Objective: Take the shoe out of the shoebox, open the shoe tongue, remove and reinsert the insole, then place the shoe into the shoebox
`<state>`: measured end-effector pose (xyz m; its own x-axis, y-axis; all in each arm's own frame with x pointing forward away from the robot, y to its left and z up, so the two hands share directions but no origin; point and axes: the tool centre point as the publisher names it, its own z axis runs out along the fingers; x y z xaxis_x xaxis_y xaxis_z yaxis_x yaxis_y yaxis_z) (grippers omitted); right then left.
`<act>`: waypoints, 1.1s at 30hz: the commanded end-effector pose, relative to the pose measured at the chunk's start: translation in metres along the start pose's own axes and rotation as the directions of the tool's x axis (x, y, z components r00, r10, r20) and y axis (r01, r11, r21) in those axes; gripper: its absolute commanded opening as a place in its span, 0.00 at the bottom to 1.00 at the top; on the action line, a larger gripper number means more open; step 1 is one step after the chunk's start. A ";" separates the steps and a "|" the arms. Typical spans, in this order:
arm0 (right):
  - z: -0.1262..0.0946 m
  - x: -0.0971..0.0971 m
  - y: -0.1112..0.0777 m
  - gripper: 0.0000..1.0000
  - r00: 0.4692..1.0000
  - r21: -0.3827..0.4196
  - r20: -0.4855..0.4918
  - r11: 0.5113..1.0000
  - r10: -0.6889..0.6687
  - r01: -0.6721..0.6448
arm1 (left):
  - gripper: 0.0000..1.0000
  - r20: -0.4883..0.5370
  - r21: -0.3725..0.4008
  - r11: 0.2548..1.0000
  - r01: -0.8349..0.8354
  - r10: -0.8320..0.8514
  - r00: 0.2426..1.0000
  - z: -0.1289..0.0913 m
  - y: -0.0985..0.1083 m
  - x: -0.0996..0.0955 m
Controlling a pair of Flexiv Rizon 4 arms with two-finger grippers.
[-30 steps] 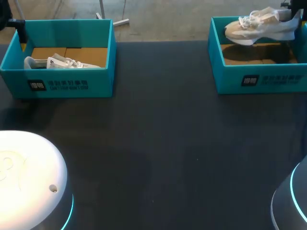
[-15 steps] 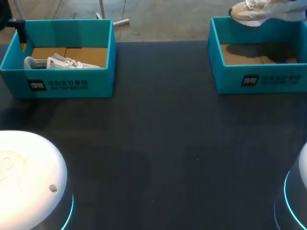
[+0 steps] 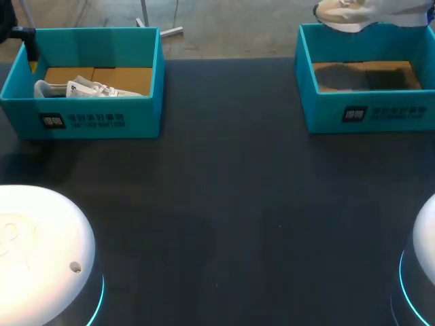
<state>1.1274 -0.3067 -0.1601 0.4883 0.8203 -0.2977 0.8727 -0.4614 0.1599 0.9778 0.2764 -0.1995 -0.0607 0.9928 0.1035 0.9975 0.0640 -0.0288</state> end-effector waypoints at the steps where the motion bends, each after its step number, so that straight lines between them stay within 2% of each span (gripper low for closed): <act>1: -0.004 -0.007 -0.025 0.00 1.000 -0.071 -0.010 0.997 0.001 -0.002 | 1.00 -0.002 -0.003 1.000 0.000 0.000 1.000 0.000 -0.002 0.000; 13: -0.004 -0.007 -0.025 0.00 1.000 -0.071 -0.010 0.997 0.001 -0.002 | 1.00 -0.002 -0.003 1.000 0.000 0.000 1.000 0.000 -0.002 0.000; 19: -0.005 -0.016 -0.062 0.00 1.000 -0.085 0.010 0.996 -0.017 0.017 | 1.00 -0.002 -0.003 1.000 0.000 0.000 1.000 0.000 -0.002 0.000; 28: -0.008 -0.033 -0.132 0.00 1.000 -0.078 -0.023 0.997 -0.014 0.012 | 1.00 -0.002 -0.003 1.000 0.000 0.000 1.000 0.000 -0.002 0.000; 30: -0.012 -0.034 -0.148 0.00 1.000 -0.067 0.000 0.997 0.025 -0.025 | 1.00 -0.002 -0.003 1.000 0.000 0.000 1.000 0.000 -0.002 0.000; 33: -0.012 -0.034 -0.148 0.00 1.000 -0.067 0.000 0.997 0.025 -0.025 | 1.00 -0.002 -0.003 1.000 0.000 0.000 1.000 0.000 -0.002 0.000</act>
<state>1.0005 -0.2684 -0.1640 0.5091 0.8049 -0.3048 0.8597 -0.4921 0.1366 0.9778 0.2764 -0.1995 -0.0606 0.9928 0.1035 0.9975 0.0639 -0.0288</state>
